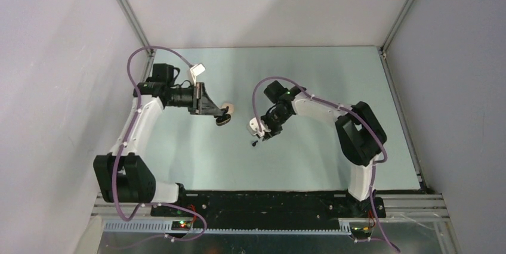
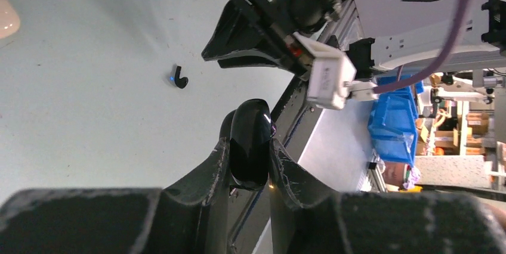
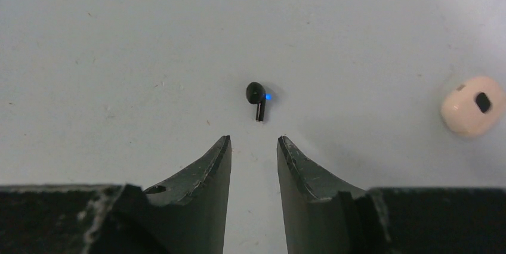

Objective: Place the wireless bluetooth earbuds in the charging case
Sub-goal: Pick up the earbud from the center of the board.

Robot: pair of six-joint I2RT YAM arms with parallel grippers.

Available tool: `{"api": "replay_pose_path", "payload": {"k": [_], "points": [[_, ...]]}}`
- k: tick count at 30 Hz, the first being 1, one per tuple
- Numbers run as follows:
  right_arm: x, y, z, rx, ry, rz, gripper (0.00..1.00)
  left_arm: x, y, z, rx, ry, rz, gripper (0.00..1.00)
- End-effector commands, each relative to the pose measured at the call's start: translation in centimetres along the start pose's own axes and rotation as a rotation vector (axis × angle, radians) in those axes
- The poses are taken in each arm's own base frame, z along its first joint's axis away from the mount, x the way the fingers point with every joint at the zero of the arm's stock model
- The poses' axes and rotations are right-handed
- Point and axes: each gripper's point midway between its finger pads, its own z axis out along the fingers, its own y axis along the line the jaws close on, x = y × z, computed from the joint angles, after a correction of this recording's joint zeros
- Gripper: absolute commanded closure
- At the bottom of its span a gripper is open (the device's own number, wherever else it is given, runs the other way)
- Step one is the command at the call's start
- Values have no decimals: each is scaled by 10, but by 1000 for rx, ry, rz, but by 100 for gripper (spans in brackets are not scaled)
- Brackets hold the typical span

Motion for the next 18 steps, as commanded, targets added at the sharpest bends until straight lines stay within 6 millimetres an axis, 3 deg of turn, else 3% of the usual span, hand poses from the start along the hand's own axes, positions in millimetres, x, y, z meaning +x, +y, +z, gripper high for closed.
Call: {"api": "replay_pose_path", "payload": {"k": [1,8,18], "points": [[4,-7,11,-53,24,-70,61,-1,-8,-15,-23,-60,25,100],[17,-10,26,-108,67,-26,58,7,-8,-18,-26,-71,23,100],[35,9,44,-193,158,52,59,5,-8,-18,-21,-72,30,100]]}}
